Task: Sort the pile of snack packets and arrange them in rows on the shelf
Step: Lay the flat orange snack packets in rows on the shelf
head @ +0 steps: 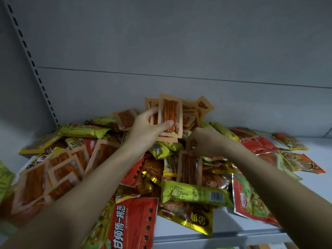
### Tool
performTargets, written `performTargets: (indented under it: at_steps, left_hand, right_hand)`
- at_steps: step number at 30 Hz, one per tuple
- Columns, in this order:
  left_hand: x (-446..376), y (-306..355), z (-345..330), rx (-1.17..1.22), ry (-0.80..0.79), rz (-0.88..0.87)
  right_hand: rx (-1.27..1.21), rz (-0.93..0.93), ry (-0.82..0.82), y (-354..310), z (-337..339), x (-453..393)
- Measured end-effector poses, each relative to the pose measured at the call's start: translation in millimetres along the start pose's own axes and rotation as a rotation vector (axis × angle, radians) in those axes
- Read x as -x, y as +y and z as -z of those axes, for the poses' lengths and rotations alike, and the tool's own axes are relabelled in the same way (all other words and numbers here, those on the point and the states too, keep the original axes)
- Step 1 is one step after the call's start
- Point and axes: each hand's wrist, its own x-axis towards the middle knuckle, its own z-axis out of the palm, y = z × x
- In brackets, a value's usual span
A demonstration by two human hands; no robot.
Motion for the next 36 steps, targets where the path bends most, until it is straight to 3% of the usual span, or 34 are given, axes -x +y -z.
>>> performTargets:
  at_steps: [4,8,12,19,25,29,36]
  left_hand:
    - [-0.7,4.8,-5.0,-0.023,0.012,-0.037]
    - [-3.3,15.1,-18.4,-0.063,-0.007,-0.107]
    - [1.0,28.4,-62.9,-0.058,-0.064,-0.096]
    - [44.7,46.0,-211.4,0.100,-0.260,0.050]
    - [90.2,53.6,-358.6,0.255,-0.278,0.133]
    - [120.4,58.3,-459.0,0.305,-0.324,0.128]
    - [155.9,62.4,-590.3,0.328,-0.518,0.174]
  right_hand:
    - [-0.193,0.021,0.099,9.2,27.2,17.8]
    - [-0.488,0.027,0.301,33.3,66.9,51.3]
    - [-0.768,0.052,0.425,69.7,72.7,78.6]
    - [-0.821,-0.065,0.514,159.7,37.2,148.0]
    - [-1.059,-0.410,0.816,255.7,-7.3,264.6]
    - [-1.153,-0.508,0.749,309.0,-39.0,344.8]
    - [-1.297,-0.676,0.851,400.5,-64.9,444.8]
